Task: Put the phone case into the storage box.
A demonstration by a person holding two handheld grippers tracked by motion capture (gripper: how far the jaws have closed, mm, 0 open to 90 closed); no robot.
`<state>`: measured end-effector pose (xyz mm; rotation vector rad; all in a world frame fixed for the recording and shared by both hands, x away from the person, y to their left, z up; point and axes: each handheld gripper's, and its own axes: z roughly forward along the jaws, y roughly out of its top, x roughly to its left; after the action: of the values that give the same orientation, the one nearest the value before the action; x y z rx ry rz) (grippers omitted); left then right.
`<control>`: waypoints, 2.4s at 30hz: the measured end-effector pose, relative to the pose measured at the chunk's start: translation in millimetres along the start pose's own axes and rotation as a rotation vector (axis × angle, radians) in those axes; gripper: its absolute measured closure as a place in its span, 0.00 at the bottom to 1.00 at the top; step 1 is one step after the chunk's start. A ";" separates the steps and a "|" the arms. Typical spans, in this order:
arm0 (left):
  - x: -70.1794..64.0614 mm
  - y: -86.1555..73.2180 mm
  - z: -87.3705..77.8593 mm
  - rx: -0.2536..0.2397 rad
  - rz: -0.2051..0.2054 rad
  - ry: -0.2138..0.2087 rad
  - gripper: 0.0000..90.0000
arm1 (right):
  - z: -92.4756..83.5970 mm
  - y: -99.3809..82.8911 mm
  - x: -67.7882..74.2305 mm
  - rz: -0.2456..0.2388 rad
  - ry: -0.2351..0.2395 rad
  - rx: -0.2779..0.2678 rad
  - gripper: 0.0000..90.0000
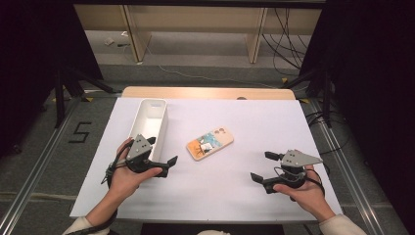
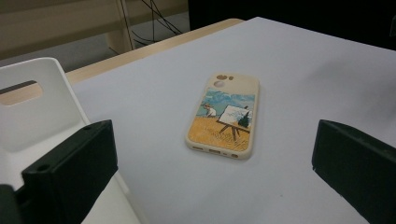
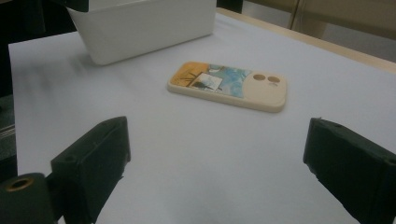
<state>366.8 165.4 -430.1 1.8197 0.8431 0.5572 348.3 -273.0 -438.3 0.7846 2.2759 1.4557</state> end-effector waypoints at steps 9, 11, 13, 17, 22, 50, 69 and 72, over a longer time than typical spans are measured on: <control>-0.8 0.0 -1.7 -0.001 0.005 0.002 0.00 | 0.5 0.9 1.7 -0.003 0.001 0.002 0.09; -1.9 0.7 -1.4 -0.004 0.005 -0.001 0.00 | 1.1 1.1 1.9 -0.003 0.000 0.002 0.09; -3.8 2.4 -0.2 0.001 0.011 -0.009 0.00 | 1.7 1.5 2.1 -0.003 0.000 0.002 0.09; -8.8 7.6 6.8 0.015 0.018 -0.029 0.00 | 3.3 0.6 1.3 0.005 -0.002 0.007 0.09; -15.8 19.7 19.0 0.019 0.033 -0.052 0.00 | 4.2 0.6 1.4 0.010 -0.001 0.007 0.09; -38.0 59.0 126.8 0.126 0.108 -0.155 0.00 | 5.6 0.1 1.1 0.018 0.000 0.007 0.10; -27.1 58.2 184.6 0.226 0.120 -0.184 0.00 | 6.4 0.5 2.5 0.015 0.006 0.004 0.10; -26.1 57.0 192.5 0.243 0.121 -0.183 0.00 | 6.2 0.5 2.1 0.016 0.007 0.005 0.10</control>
<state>501.8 15.9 -450.8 2.1187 0.7029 0.3683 350.1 -267.1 -440.5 0.8024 2.2847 1.4626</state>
